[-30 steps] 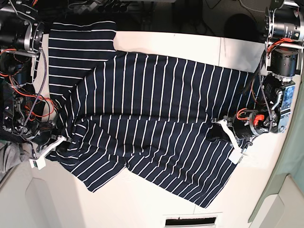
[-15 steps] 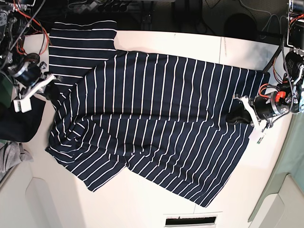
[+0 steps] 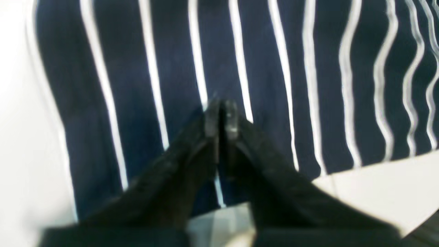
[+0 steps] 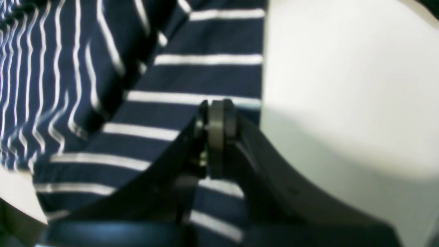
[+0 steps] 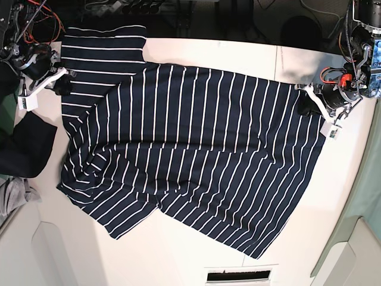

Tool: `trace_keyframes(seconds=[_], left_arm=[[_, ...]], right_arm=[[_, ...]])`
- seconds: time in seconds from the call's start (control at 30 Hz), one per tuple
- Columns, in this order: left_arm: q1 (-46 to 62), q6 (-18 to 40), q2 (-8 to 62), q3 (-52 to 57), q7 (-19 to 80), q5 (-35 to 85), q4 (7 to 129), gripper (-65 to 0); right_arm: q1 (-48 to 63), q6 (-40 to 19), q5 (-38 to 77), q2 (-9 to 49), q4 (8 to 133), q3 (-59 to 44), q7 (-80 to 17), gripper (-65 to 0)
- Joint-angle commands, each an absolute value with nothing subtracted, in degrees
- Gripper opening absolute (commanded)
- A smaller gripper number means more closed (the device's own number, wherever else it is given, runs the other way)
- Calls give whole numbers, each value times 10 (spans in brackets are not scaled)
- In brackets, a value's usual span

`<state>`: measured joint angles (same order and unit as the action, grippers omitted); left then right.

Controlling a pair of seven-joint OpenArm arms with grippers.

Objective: Layout the t-shirt on the table in an organized manner, then fold the t-shirt properly
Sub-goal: 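Drag the shirt with both grippers to straighten its sides, then hold the shirt corners with both grippers and pull them taut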

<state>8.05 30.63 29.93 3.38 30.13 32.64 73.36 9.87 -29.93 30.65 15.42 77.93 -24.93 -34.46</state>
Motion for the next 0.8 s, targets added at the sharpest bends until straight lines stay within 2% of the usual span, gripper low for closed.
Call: trace_keyframes(seconds=[0.0,0.1,0.2,0.4,0.47,0.63,0.77], left_arm=[[81,306,303,37,298,324,740,-540],[100,301,291,38,294,309,740,-483],[110,271,280,39,285,303,740,-483],[123,257,271,58,284,302,740,-483],[124,274,272,75,283,303,740,-483],[125,369,272,127,319,379,764,-483],[127,389,277,167,365,435,788,-481]], right_arm=[[82,-303,315,164,773,-252,-330,-650],[57,-303,303,164,735,-252,-330,-650],[27,-303,290,166,704,-252,-330,-650],[-18,-303,284,178,681,-251,-329,-650],[-28,-303,285,181,680,-251,-330,-650],[-44,-305,323,199,688,-251,-331,-650],[-38,-318,347,213,711,-254,-367,-650]])
